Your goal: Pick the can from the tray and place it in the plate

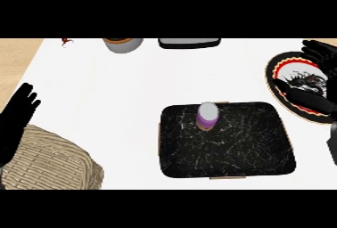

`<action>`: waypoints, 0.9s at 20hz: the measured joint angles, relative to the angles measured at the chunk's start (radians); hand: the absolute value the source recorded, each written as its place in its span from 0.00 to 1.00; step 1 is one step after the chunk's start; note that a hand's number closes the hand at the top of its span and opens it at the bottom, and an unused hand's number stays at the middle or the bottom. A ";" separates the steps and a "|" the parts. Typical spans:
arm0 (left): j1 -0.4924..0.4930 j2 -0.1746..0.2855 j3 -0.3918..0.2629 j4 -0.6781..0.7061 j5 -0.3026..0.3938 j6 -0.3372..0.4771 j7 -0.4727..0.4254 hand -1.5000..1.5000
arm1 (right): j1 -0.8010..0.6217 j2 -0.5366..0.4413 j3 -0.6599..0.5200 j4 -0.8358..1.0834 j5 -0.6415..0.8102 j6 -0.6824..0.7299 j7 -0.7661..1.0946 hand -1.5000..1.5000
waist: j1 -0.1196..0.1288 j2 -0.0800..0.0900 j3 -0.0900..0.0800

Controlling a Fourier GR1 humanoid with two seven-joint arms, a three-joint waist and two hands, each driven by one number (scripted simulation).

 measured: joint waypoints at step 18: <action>-0.018 0.009 -0.029 -0.003 0.001 0.027 0.005 0.50 | -0.038 -0.185 0.264 -0.001 0.226 0.224 0.240 0.00 | 0.009 -0.004 -0.009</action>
